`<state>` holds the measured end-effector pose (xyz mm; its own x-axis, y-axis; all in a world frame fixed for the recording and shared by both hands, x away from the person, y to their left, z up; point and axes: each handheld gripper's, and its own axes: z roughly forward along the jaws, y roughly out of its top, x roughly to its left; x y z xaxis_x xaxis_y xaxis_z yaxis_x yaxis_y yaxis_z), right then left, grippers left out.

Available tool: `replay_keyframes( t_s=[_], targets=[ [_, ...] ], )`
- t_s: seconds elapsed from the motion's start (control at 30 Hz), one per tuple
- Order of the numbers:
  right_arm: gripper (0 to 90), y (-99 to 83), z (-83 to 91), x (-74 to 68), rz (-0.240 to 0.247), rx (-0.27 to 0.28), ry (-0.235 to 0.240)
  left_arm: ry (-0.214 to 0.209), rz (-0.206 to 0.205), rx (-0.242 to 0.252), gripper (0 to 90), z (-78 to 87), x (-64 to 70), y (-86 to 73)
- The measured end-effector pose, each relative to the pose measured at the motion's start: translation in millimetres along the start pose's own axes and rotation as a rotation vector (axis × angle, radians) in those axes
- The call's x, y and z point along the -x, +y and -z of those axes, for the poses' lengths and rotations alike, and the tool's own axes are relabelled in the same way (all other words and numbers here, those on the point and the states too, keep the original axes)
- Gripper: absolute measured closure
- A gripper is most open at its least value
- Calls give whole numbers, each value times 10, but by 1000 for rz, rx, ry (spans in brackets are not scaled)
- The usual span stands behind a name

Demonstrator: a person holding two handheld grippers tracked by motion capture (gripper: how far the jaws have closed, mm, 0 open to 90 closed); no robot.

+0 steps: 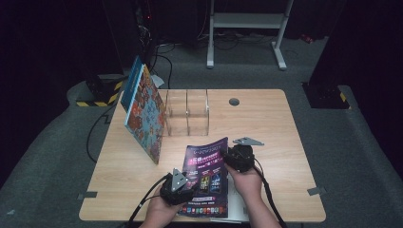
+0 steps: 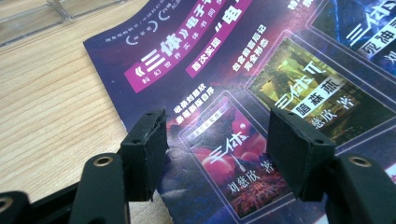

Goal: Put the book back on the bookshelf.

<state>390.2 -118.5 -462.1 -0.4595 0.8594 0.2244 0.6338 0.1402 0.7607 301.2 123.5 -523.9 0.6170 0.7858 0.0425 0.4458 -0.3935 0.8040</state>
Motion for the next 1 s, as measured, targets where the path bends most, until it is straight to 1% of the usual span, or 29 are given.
replay_keyframes(
  t_s=[0.03,0.07,0.2,0.23,0.27,0.3,0.33,0.4,0.5,0.53,0.6,0.63,0.7,0.73,0.77,0.8,0.83,0.87,0.93,1.0],
  targets=[
    [713,2,12,-21,-1,6,0,0,0,0,383,1,1,0],
    [716,3,20,-28,8,9,1,0,1,0,382,5,-1,-1],
    [726,9,90,-100,32,51,13,-3,20,15,367,9,-23,-1],
    [728,11,110,-118,41,66,16,-4,20,15,361,14,-34,1],
    [732,11,131,-140,50,83,18,-5,31,22,355,15,-33,-1],
    [735,10,161,-167,59,100,23,-4,28,26,346,17,-38,-1],
    [737,8,179,-187,59,109,26,5,22,29,341,23,-41,0],
    [743,6,221,-223,74,135,34,18,28,36,342,40,-62,3],
    [751,-2,300,-269,86,176,51,24,42,47,342,57,-116,15],
    [753,-5,327,-286,91,191,57,21,62,51,338,59,-142,22],
    [757,-10,390,-324,105,218,65,12,83,60,330,65,-179,36],
    [759,-13,417,-341,111,231,69,10,86,64,326,71,-195,43],
    [762,-16,461,-369,121,251,79,-4,115,90,321,85,-229,64],
    [764,-19,487,-383,125,262,86,-6,123,102,319,97,-259,83],
    [764,-19,487,-383,125,262,86,-6,123,102,314,97,-259,83],
    [767,-21,516,-400,133,279,96,-11,133,117,314,111,-290,101],
    [772,-30,574,-435,146,304,111,-24,161,140,302,131,-346,129],
    [773,-34,599,-453,152,317,119,-28,169,146,295,138,-371,139],
    [778,-41,651,-487,163,340,131,-52,196,170,285,149,-439,163],
    [780,-48,692,-516,176,357,140,-70,210,179,272,151,-470,178]
  ],
)
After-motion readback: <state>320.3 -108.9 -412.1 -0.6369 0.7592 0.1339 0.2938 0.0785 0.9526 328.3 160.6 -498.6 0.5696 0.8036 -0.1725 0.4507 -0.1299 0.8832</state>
